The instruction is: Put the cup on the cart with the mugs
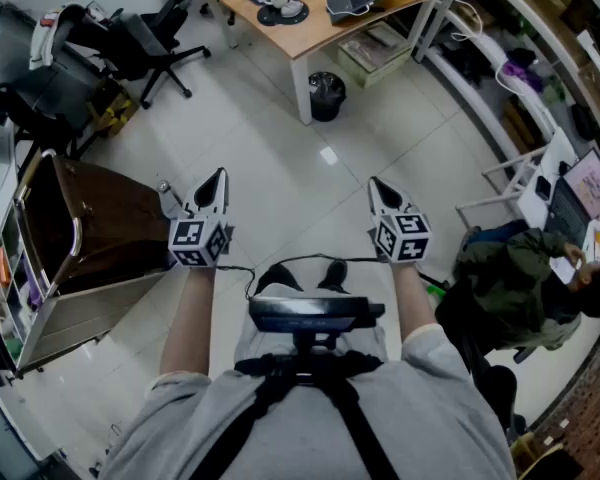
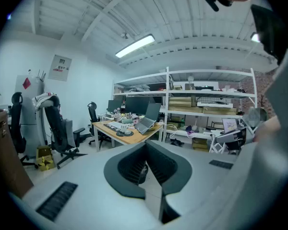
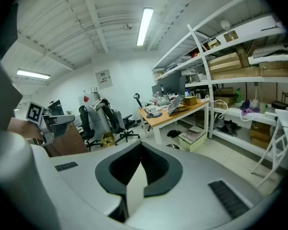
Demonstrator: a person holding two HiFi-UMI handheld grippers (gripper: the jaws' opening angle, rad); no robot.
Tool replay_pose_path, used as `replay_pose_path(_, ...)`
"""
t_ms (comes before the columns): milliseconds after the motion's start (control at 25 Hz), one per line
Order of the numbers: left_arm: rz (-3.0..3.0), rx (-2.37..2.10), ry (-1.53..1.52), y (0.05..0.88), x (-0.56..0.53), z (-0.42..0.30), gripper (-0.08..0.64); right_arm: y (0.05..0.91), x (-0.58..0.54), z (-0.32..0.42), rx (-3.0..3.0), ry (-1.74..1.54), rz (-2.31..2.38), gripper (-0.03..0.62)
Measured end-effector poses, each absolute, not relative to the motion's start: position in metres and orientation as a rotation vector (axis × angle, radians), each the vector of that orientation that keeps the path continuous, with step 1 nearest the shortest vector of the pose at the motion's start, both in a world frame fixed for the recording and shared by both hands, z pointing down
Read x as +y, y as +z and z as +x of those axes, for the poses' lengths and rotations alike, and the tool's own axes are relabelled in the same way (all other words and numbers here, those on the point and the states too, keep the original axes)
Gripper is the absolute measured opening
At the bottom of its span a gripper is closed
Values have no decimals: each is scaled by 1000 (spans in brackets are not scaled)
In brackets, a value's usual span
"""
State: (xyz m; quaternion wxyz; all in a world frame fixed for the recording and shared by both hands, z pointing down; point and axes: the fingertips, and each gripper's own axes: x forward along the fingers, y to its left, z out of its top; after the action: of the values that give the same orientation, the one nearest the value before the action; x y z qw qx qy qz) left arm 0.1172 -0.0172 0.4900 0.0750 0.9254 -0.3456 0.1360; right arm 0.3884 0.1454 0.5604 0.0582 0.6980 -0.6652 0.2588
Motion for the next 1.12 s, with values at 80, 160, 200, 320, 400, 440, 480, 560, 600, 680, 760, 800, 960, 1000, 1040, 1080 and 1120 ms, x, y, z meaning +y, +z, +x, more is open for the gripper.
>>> replay_pose_path(80,2779,-1036,411,487,-24,130,2,555,135,396,-2044,755,2091,6)
replay_pose_path(160,2780,-1019,424,487,-30,141,2,551,126,400,-2069,737,2074,6)
replay_pose_path(200,2782,-1007,434,489,-33,145,2,550,120,400,-2080,732,2066,6)
replay_pose_path(320,2790,-979,453,493,-55,153,2,547,91,395,-2113,710,2030,6)
replay_pose_path(400,2794,-960,452,497,-79,159,2,546,63,394,-2127,703,2013,7)
replay_pose_path(440,2796,-949,452,499,-93,163,2,545,48,396,-2125,700,2015,6)
replay_pose_path(480,2799,-937,456,501,-107,166,2,544,32,398,-2119,699,2024,6)
replay_pose_path(560,2805,-911,463,503,-136,170,2,543,3,400,-2102,705,2049,7)
replay_pose_path(600,2807,-896,460,503,-151,172,2,542,-13,400,-2094,704,2056,7)
replay_pose_path(680,2810,-865,448,502,-179,178,2,538,-44,402,-2079,693,2062,6)
replay_pose_path(760,2813,-830,443,501,-201,185,2,534,-70,405,-2070,685,2066,7)
replay_pose_path(800,2820,-809,444,500,-210,190,2,532,-82,406,-2068,679,2070,6)
replay_pose_path(960,2863,-747,433,491,-251,207,2,520,-127,413,-2056,632,2093,6)
replay_pose_path(1000,2864,-742,423,490,-261,209,2,520,-137,412,-2054,631,2089,8)
replay_pose_path(1040,2863,-736,412,489,-270,211,2,519,-145,412,-2051,628,2084,8)
replay_pose_path(1080,2863,-728,405,489,-279,213,2,518,-154,413,-2048,621,2082,8)
replay_pose_path(1120,2864,-720,402,489,-288,216,2,516,-162,415,-2046,613,2083,6)
